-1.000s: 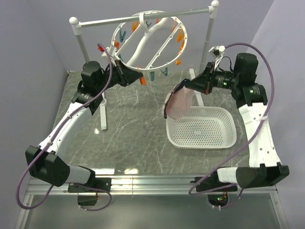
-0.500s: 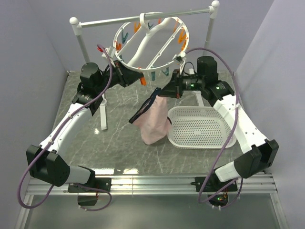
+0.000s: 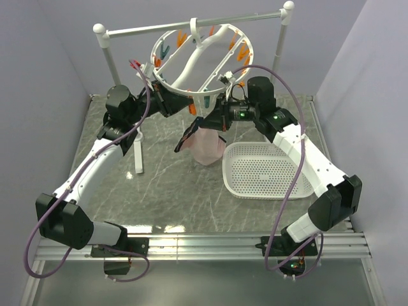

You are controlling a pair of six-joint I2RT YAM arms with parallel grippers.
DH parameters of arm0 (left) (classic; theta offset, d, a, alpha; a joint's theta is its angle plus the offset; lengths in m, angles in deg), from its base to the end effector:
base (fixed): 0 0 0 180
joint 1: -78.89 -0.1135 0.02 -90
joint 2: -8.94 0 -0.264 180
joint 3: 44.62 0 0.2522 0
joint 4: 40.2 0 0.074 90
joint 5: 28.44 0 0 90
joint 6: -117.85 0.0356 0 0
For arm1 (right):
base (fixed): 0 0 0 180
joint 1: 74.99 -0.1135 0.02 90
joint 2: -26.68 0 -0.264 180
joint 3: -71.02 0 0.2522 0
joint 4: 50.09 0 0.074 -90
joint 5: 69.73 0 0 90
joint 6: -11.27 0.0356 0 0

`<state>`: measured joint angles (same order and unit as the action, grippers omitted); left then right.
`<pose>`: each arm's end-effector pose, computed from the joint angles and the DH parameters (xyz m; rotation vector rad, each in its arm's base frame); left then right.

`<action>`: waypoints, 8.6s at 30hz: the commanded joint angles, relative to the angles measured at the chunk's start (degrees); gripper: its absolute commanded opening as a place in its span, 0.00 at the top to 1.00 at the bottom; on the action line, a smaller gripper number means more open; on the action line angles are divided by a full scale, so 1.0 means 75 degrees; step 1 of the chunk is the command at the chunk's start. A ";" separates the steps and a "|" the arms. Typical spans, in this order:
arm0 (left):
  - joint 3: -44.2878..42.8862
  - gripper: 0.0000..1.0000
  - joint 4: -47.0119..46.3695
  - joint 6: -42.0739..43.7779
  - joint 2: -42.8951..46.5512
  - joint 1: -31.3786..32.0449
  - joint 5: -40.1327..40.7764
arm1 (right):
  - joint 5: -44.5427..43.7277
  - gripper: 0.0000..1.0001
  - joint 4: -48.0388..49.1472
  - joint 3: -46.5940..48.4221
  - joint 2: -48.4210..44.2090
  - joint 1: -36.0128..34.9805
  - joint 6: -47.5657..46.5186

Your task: Clip the underwear to the hanger

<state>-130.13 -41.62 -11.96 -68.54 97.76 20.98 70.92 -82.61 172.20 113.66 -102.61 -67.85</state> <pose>0.2879 -0.1229 0.4230 0.3605 1.5488 -1.3126 0.2905 0.1831 0.4086 -0.9028 1.7537 1.2783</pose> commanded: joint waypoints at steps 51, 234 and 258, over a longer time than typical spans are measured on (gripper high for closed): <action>0.1093 1.00 -0.4187 -0.1582 -0.0288 0.0027 -0.2430 | 0.0336 1.00 0.1751 0.1001 0.0579 -0.0197 0.1456; 0.2183 0.26 0.1229 0.9492 -0.1729 -0.2165 -0.3930 | -0.0484 1.00 0.0756 0.1036 0.0039 -0.0056 -0.0161; 0.1773 1.00 0.4015 0.9517 0.0566 -0.2106 -0.3110 | -0.0789 0.60 0.0311 0.0333 -0.0406 0.0366 -0.0817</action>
<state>-114.74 -15.94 60.05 -68.34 82.15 -3.85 65.77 -80.34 175.41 113.84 -100.45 -71.57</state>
